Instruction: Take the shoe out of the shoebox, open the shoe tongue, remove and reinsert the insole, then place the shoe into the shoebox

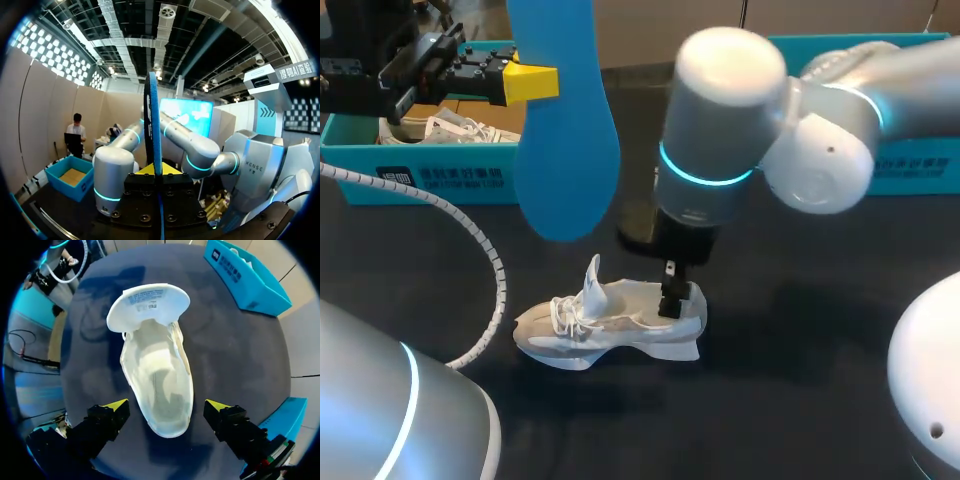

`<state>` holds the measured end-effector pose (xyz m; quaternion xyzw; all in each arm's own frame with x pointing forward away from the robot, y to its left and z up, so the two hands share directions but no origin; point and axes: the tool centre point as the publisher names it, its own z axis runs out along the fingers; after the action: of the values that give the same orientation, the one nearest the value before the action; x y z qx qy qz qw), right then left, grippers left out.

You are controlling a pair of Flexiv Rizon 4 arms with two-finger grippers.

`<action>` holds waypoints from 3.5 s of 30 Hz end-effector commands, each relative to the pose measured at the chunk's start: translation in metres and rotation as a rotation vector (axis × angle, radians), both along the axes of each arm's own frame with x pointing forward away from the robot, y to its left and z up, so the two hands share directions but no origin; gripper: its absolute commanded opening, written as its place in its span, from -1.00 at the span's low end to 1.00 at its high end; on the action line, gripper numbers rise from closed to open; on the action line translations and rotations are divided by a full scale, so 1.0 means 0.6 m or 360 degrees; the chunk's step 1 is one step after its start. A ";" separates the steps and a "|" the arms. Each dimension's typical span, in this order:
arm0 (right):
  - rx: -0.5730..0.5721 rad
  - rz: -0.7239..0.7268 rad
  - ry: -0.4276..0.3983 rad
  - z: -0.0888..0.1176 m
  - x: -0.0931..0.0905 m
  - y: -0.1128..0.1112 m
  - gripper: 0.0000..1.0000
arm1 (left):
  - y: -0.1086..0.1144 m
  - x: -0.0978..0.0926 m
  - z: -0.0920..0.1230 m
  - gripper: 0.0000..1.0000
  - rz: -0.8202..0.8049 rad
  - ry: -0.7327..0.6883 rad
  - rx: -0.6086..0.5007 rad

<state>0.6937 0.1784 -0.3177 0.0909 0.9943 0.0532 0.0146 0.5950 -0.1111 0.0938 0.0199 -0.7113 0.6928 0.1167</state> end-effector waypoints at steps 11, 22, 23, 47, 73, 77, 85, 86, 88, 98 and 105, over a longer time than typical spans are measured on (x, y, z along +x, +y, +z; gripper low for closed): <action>-0.0149 0.0051 -0.0022 0.002 0.020 0.026 1.00 | -0.002 0.002 -0.001 -1.00 -0.0003 0.0000 0.0003; -0.0113 0.0176 0.0015 -0.028 0.066 0.049 1.00 | -0.002 0.002 -0.001 -1.00 -0.0003 0.0000 0.0003; -0.0122 0.0183 0.0028 -0.034 0.069 0.051 1.00 | -0.002 0.002 -0.001 -1.00 -0.0003 0.0000 0.0003; -0.0058 0.0179 0.0150 -0.110 0.074 0.059 -0.06 | -0.002 0.002 -0.001 -1.00 -0.0003 0.0000 0.0003; -0.0039 0.0105 0.0158 -0.049 0.047 0.051 -1.00 | -0.002 0.002 -0.001 -1.00 -0.0003 0.0000 0.0003; -0.0035 -0.0045 0.0136 -0.031 0.037 0.046 -1.00 | -0.002 0.002 -0.001 -1.00 -0.0003 0.0000 0.0003; 0.0138 -0.0607 0.0062 0.009 0.005 0.050 -1.00 | -0.002 0.002 -0.001 -1.00 -0.0003 0.0000 0.0003; 0.0133 -0.0641 0.0066 0.010 0.001 0.053 -1.00 | -0.002 0.002 -0.001 -1.00 -0.0003 0.0000 0.0003; 0.0133 -0.0641 0.0066 0.010 0.001 0.053 -1.00 | -0.002 0.002 -0.001 -1.00 -0.0003 0.0000 0.0003; 0.0133 -0.0641 0.0066 0.010 0.001 0.053 -1.00 | -0.002 0.002 -0.001 -1.00 -0.0003 0.0000 0.0003; 0.0309 -0.1056 0.0039 0.005 0.000 0.039 -1.00 | -0.002 0.002 -0.001 -1.00 -0.0003 0.0000 0.0003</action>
<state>0.7009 0.2118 -0.3111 0.3412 0.9347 0.0993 -0.0025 0.5949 -0.1111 0.0935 0.0200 -0.7111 0.6931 0.1166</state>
